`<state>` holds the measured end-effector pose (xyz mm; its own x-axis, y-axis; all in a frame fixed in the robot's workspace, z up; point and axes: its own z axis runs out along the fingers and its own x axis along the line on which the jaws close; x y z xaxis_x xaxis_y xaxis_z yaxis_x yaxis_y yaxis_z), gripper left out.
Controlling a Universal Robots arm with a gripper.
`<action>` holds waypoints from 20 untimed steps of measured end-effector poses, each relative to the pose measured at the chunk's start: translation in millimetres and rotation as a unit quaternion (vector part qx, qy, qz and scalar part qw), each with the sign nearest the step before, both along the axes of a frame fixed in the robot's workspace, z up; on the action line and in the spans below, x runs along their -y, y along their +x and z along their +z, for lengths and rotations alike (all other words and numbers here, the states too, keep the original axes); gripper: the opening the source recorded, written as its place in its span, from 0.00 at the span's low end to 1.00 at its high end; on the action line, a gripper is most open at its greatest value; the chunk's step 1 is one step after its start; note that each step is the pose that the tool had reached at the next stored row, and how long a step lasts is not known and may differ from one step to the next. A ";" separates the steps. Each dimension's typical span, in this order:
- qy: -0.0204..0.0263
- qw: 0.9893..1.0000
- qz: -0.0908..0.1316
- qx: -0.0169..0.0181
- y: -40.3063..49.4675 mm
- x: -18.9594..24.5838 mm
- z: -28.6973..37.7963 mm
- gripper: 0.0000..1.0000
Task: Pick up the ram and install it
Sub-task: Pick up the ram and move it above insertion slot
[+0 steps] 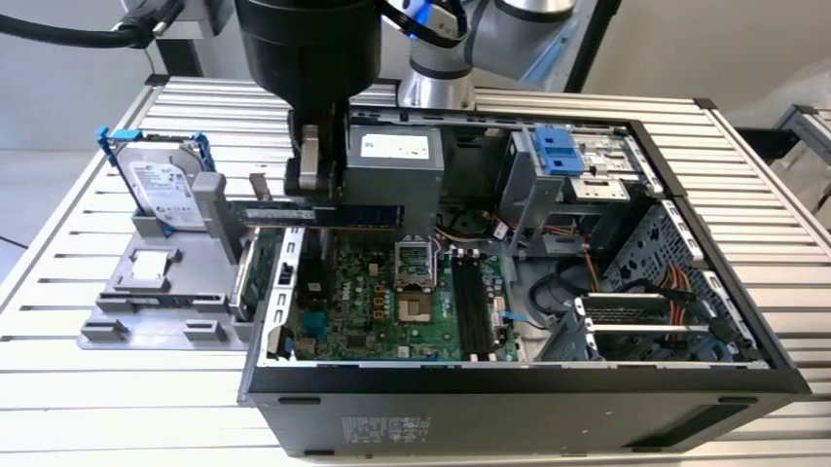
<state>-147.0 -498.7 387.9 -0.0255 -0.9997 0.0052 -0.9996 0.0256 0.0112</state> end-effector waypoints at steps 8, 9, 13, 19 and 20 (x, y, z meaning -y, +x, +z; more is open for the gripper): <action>0.000 1.000 0.000 -0.001 29.9 0.0 0.0 0.00; 0.000 1.000 0.000 -0.001 33.7 0.0 0.0 0.00; 0.000 1.000 0.000 -0.001 48.7 0.0 0.0 0.00; 0.000 1.000 0.000 -0.001 70.1 0.0 0.0 0.00; 0.000 1.000 0.000 -0.001 73.7 0.0 0.0 0.00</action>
